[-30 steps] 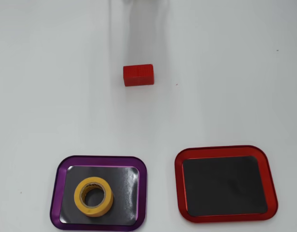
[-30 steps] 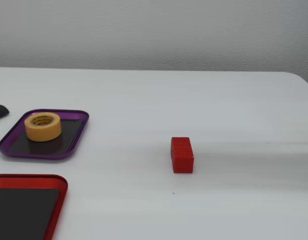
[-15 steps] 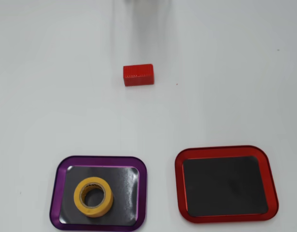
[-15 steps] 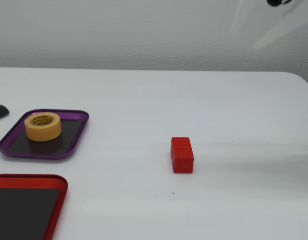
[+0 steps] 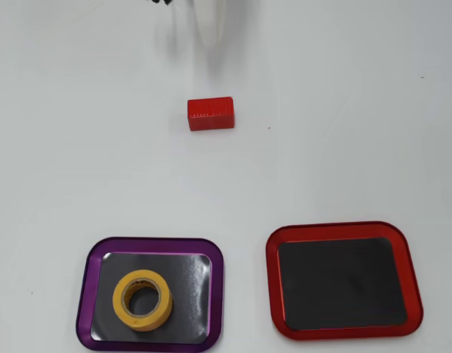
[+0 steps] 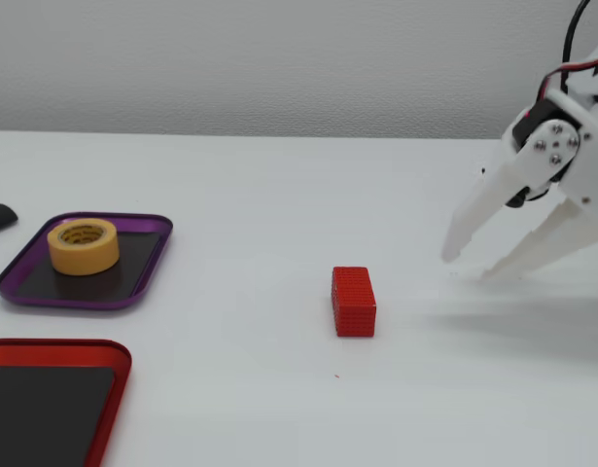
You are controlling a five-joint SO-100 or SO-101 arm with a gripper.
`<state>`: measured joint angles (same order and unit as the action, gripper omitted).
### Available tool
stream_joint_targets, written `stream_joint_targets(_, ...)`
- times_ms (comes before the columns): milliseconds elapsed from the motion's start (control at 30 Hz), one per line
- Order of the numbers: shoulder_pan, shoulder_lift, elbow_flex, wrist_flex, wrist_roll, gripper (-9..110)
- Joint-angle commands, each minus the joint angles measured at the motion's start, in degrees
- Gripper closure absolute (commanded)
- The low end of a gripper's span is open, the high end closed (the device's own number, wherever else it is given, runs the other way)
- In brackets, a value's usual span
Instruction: Grasp a tape and put it in the right purple dish.
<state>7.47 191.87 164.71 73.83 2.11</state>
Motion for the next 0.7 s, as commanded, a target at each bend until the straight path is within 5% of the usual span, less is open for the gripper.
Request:
stream_joint_targets(0, 0.7, 3.6, 2.1, -0.6, 0.1, 93)
stream_joint_targets(667, 0.3, 3.6, 9.5, -0.7, -0.3, 102)
